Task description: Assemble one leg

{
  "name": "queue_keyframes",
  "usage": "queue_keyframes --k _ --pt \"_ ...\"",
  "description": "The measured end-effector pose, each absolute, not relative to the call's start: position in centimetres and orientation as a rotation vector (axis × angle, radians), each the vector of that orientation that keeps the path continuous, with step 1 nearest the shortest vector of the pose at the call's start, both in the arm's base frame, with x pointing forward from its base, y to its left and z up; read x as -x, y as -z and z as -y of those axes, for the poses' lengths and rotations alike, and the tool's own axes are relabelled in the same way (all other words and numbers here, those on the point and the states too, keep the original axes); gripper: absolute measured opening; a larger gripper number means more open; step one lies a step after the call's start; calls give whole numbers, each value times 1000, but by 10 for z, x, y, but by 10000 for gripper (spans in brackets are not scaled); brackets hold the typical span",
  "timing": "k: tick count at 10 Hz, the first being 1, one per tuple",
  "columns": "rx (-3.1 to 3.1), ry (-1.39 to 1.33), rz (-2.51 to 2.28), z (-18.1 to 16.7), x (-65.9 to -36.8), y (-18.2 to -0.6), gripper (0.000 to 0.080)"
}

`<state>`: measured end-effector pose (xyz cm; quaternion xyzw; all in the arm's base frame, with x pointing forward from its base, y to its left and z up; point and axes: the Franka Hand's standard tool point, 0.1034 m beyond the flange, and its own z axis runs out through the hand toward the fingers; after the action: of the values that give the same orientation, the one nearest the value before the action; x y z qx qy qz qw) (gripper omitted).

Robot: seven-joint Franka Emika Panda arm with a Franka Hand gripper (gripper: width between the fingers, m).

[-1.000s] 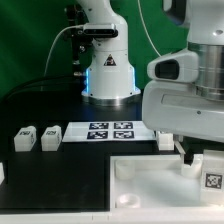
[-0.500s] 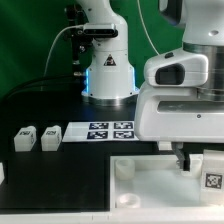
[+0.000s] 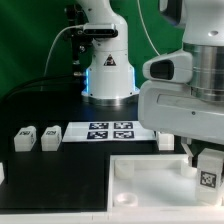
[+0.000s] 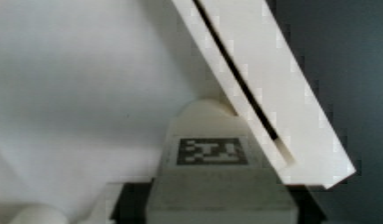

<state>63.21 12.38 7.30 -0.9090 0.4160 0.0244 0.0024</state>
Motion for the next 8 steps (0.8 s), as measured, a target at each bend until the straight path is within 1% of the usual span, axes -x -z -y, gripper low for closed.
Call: queue_keyframes --k 2,3,5,8 --pt "2355 -150 -1982 -125 -635 -69 294" --pt "2062 -115 -2252 -129 -636 -69 294" --pt "1795 -98 -2456 -128 -637 -70 294" --pt "1629 -115 -2537 -125 -632 -69 294"
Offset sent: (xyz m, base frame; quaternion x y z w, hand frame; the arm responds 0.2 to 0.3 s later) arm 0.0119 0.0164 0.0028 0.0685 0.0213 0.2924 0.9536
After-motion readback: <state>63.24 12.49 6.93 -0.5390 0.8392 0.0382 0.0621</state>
